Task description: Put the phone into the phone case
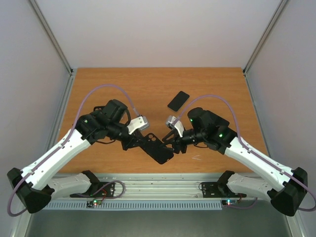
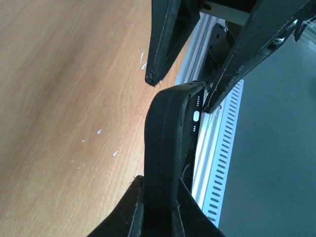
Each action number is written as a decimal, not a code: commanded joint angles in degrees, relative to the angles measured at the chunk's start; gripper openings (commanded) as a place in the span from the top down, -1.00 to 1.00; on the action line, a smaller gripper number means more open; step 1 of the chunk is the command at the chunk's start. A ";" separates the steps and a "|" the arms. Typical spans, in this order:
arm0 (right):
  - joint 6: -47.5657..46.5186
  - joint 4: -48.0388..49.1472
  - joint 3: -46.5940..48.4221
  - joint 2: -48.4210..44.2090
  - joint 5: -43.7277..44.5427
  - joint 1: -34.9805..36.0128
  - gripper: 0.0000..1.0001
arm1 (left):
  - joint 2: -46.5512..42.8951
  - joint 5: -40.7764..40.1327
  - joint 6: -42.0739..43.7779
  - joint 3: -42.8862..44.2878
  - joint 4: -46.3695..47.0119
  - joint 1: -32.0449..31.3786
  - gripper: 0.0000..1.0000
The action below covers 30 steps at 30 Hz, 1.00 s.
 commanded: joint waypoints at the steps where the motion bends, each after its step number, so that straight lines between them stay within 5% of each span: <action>1: -0.99 2.46 1.36 1.80 -5.18 0.24 0.19 | 2.03 2.00 3.94 2.07 -1.76 0.01 0.99; 11: 0.33 5.18 0.68 3.90 -7.96 0.19 0.96 | 1.11 0.07 3.65 0.12 0.06 -0.01 0.99; 15: 1.33 5.47 0.60 3.99 -6.19 0.24 0.98 | -0.82 -4.14 2.48 -1.39 1.49 0.14 0.93; 22: 4.67 6.59 0.73 6.25 0.65 -0.21 0.98 | -6.58 -15.26 -0.46 -4.53 5.56 1.09 0.10; 30: 13.56 10.60 0.18 15.05 5.37 -6.24 0.98 | -13.45 -24.44 -6.05 -8.36 11.76 8.76 -0.39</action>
